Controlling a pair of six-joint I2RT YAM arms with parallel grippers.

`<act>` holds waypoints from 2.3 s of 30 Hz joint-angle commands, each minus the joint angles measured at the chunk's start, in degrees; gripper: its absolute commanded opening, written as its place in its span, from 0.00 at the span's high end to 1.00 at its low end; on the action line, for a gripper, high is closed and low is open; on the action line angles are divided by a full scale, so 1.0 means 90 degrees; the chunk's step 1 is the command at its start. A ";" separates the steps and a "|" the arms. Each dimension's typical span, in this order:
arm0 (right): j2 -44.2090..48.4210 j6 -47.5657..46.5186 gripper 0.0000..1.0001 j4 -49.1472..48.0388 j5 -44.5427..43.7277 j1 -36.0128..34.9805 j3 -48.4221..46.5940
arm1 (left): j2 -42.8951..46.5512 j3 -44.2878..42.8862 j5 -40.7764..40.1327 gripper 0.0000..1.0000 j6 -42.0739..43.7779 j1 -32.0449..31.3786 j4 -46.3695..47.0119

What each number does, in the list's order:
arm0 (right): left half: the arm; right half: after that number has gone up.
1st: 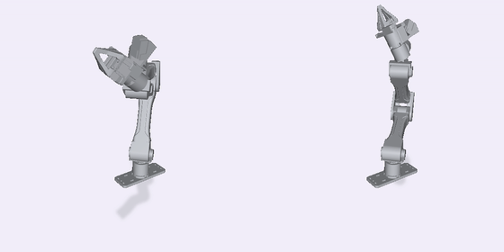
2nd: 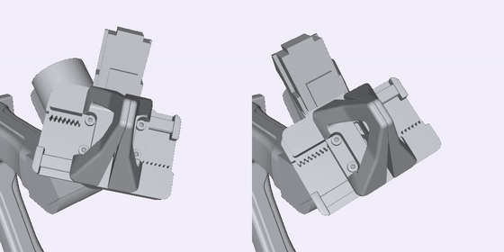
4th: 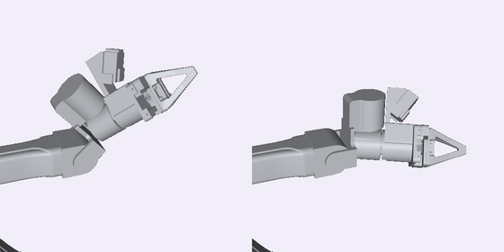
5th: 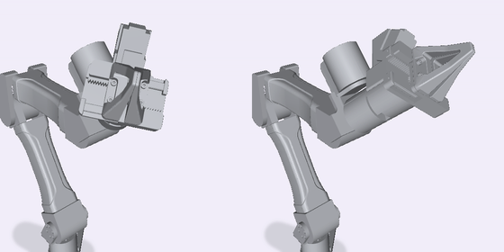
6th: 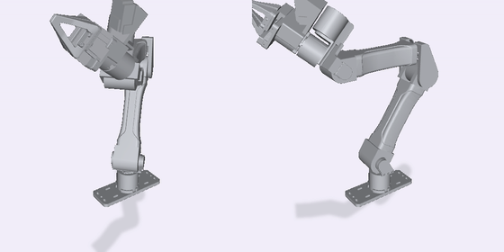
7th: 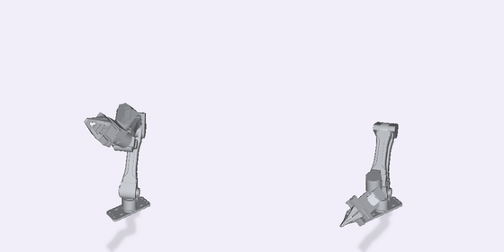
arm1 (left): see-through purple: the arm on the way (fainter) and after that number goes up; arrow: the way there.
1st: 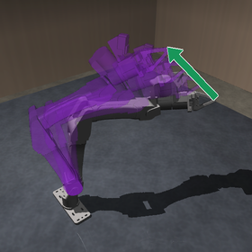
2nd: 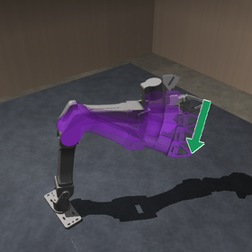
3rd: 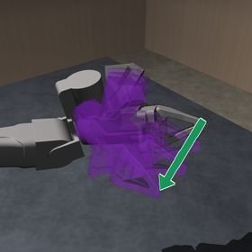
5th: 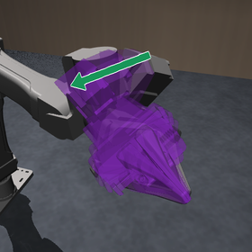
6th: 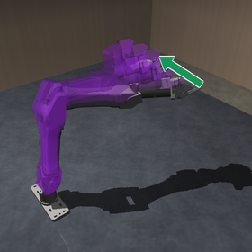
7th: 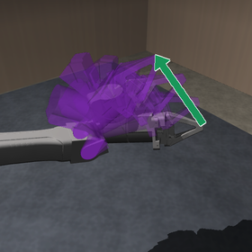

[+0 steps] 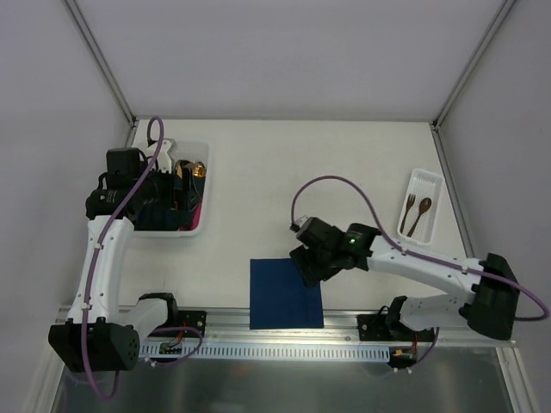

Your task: Place the utensils on the paper napkin and roll it up

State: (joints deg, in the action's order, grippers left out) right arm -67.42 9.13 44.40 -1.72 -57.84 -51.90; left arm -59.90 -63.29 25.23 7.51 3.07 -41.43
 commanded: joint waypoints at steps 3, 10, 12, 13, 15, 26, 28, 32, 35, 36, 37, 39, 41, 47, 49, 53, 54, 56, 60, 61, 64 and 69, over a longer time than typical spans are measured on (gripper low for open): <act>-0.1703 0.0374 0.36 0.0027 -0.1049 -0.1296 -0.0940 | -0.0151 -0.0429 0.0408 0.01 -0.0248 0.0098 -0.0152; -0.3191 -0.0290 0.40 -0.0343 -0.0884 -0.1600 -0.1528 | -0.0327 -0.0488 0.0790 0.01 -0.0190 0.0245 -0.0182; -0.3358 -0.0340 0.40 -0.0499 -0.0796 -0.1610 -0.1558 | -0.0317 -0.0488 0.0809 0.01 -0.0190 0.0293 -0.0172; -0.3513 -0.0350 0.40 -0.0548 -0.0680 -0.1600 -0.1558 | -0.0327 -0.0507 0.0877 0.01 -0.0170 0.0323 -0.0172; -0.3680 -0.0350 0.42 -0.0655 -0.0572 -0.1610 -0.1548 | -0.0346 -0.0517 0.0926 0.01 -0.0180 0.0410 -0.0172; -0.4091 -0.1833 0.43 -0.0891 -0.0161 -0.0831 -0.1323 | -0.0522 -0.0527 0.1297 0.01 -0.0033 0.0752 -0.0172; -0.4062 -0.2358 0.44 -0.0891 -0.0190 -0.0538 -0.1391 | -0.0600 -0.0546 0.1424 0.01 -0.0014 0.0830 -0.0172; -0.3964 -0.3346 0.45 -0.0861 -0.0327 -0.0040 -0.1616 | -0.0776 -0.0614 0.1707 0.01 0.0054 0.1152 -0.0172; -0.3954 -0.4193 0.45 -0.0900 -0.0337 0.0293 -0.1927 | -0.0951 -0.0663 0.1941 0.01 0.0113 0.1318 -0.0172; -0.3964 -0.4391 0.45 -0.0881 -0.0317 0.0352 -0.2035 | -0.0991 -0.0692 0.2000 0.01 0.0123 0.1416 -0.0172; -0.3974 -0.4576 0.44 -0.0881 -0.0327 0.0440 -0.2133 | -0.1059 -0.0702 0.2040 0.01 0.0132 0.1446 -0.0172; -0.3984 -0.4987 0.44 -0.0823 -0.0453 0.0499 -0.2484 | -0.1108 -0.0761 0.2118 0.01 0.0152 0.1504 -0.0172; -0.3964 -0.5115 0.43 -0.0725 -0.0648 0.0538 -0.2757 | -0.1108 -0.0819 0.2099 0.01 0.0162 0.1563 -0.0182; -0.3359 -0.2993 0.33 -0.0043 -0.1321 0.0538 -0.4075 | -0.0855 -0.0917 0.1826 0.01 0.0016 0.1612 -0.0182; -0.2979 -0.1172 0.33 0.0183 -0.1197 0.0519 -0.3991 | -0.0777 -0.0917 0.1699 0.01 -0.0120 0.1602 -0.0172; -0.2178 0.1481 0.34 -0.0031 -0.1565 0.0237 -0.2498 | -0.0659 -0.0937 0.1464 0.01 -0.0365 0.1612 -0.0172; -0.2080 0.1853 0.35 -0.0089 -0.1683 0.0158 -0.2195 | -0.0640 -0.0927 0.1425 0.01 -0.0394 0.1612 -0.0172; -0.1953 0.3060 0.43 -0.0100 -0.2179 -0.0046 -0.1561 | -0.0639 -0.0917 0.1434 0.01 -0.0463 0.1612 -0.0172; -0.2352 0.4344 0.42 0.0212 -0.2387 -0.0155 -0.1352 | -0.0639 -0.0878 0.1532 0.01 -0.0483 0.1612 -0.0172; -0.2430 0.4492 0.41 0.0271 -0.2445 -0.0194 -0.1382 | -0.0630 -0.0869 0.1532 0.01 -0.0463 0.1612 -0.0172; -0.2655 0.5000 0.37 0.0194 -0.2602 -0.0340 -0.1430 | -0.0649 -0.0791 0.1474 0.01 -0.0414 0.1602 -0.0172; -0.3046 0.5636 0.35 -0.0118 -0.2515 -0.0370 -0.1431 | -0.0639 -0.0625 0.1415 0.01 -0.0346 0.1651 -0.0162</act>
State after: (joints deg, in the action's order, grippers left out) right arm -93.36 51.22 44.66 -21.63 -60.93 -63.64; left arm -66.74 -69.49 38.46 4.01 17.02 -42.76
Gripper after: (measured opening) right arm 0.647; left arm 0.987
